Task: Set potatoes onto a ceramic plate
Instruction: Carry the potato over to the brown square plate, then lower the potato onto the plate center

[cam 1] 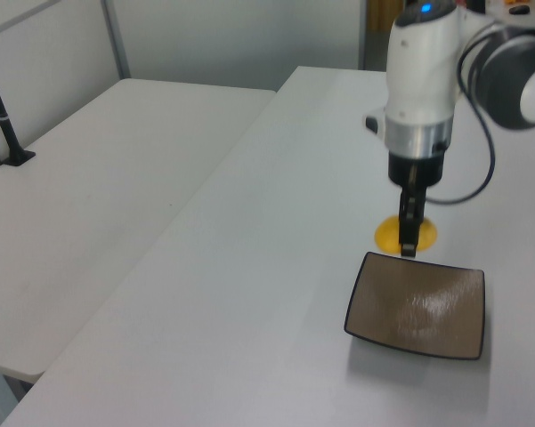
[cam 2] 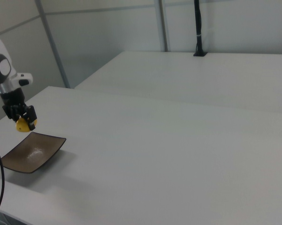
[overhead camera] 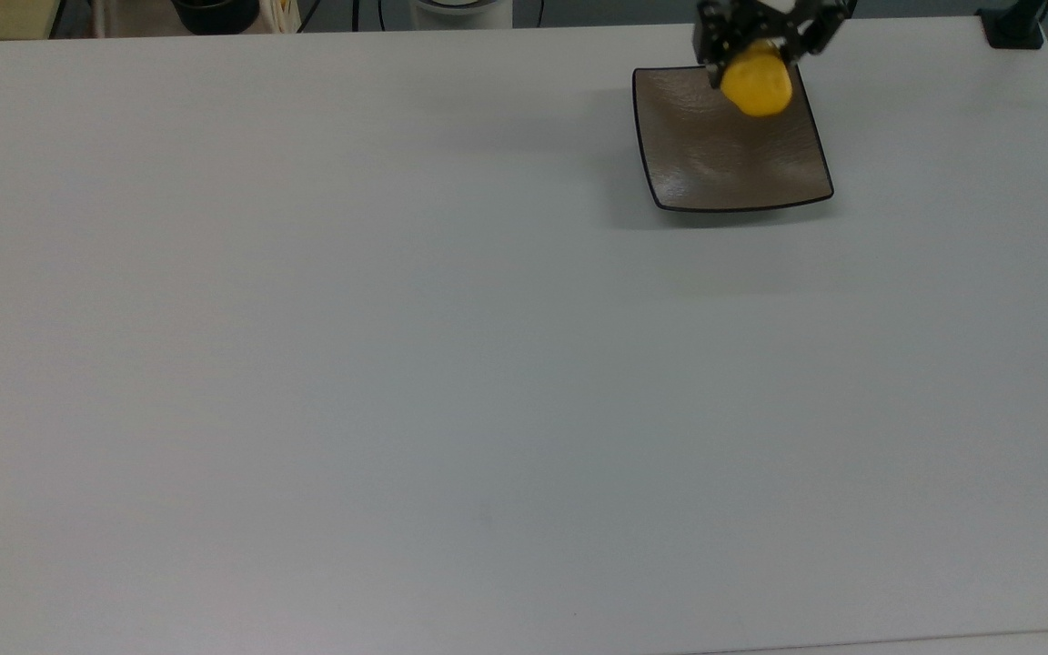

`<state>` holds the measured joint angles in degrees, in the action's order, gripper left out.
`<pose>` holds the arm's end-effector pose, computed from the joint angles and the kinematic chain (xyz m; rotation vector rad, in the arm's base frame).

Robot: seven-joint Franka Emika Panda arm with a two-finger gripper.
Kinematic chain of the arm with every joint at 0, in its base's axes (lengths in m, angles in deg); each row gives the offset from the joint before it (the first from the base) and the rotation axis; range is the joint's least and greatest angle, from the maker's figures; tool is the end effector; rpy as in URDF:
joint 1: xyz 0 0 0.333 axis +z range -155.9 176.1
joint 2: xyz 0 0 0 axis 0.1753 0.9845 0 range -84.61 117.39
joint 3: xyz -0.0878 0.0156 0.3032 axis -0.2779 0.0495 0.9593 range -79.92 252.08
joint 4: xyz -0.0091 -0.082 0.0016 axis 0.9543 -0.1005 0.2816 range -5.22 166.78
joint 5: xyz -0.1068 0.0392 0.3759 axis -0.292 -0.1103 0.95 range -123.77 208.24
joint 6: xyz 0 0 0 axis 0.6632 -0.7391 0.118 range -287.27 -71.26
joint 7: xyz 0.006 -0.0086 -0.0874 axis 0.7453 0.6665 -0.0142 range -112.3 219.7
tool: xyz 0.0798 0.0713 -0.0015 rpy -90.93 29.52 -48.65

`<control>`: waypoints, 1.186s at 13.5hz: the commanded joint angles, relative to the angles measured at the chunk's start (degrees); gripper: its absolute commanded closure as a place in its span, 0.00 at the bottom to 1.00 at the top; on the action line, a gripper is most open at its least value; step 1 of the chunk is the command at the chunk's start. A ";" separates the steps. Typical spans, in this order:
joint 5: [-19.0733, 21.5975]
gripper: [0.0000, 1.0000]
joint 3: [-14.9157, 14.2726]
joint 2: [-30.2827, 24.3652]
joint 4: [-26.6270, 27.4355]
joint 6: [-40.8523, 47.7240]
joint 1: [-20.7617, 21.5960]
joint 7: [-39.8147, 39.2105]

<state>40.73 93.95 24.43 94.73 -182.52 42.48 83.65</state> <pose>0.4593 0.3822 0.4583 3.1067 0.2932 -0.0318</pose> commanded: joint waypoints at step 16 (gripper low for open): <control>-4.74 0.00 1.09 9.46 5.12 -8.40 2.25 9.69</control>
<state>36.72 95.13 34.84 98.93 -191.83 44.65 91.46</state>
